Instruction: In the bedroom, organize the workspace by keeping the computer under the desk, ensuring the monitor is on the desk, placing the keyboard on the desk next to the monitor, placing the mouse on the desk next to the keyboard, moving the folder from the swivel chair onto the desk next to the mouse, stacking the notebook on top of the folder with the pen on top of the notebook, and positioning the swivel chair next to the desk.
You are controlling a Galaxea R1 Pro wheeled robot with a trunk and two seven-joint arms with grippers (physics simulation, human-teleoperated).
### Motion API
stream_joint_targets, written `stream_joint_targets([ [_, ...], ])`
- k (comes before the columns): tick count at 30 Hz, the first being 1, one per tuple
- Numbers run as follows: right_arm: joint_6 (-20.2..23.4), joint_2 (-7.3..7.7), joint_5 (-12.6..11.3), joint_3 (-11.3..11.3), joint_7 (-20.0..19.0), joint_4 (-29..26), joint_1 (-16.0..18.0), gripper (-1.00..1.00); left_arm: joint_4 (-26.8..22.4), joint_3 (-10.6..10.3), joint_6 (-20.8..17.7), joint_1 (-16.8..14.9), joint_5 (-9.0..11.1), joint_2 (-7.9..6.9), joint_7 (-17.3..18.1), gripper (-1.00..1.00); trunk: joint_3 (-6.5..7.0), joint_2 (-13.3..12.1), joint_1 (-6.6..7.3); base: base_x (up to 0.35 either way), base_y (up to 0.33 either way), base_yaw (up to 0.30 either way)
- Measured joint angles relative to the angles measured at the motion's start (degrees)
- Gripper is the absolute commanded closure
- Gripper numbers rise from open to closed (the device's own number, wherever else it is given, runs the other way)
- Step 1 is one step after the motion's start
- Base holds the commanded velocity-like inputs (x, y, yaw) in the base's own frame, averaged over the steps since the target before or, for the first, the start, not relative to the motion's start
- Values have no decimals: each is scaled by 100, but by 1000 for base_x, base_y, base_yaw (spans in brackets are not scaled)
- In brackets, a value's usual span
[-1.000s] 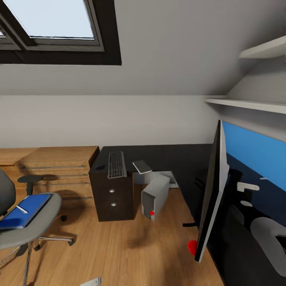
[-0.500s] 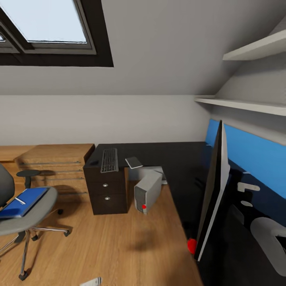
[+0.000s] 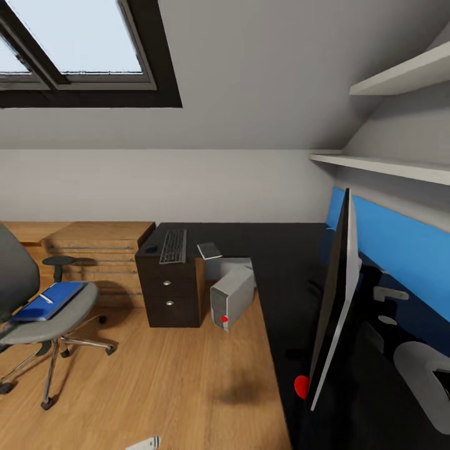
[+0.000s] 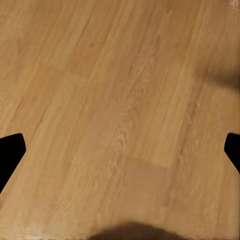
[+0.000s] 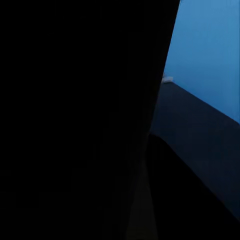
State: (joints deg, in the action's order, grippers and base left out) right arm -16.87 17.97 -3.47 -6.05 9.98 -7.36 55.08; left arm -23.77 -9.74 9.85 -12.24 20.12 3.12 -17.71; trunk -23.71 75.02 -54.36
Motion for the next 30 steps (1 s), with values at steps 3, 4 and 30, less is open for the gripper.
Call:
stream_joint_targets([
  [3,5,-2,-3,7,2,-3,-1,100,0,1,5,0,1,0,-1,-100,0,0,0,-306,-63,205],
  [4,15,-4,3,12,-8,-9,-2,100,2,2,8,-2,3,0,-2,-100,0,0,0,-252,-50,71],
  [30,23,-6,-38,8,-6,19,-6,100,2254,12,1826,-14,44,-347,8,-100,-1,0,3,-14,-200,4],
])
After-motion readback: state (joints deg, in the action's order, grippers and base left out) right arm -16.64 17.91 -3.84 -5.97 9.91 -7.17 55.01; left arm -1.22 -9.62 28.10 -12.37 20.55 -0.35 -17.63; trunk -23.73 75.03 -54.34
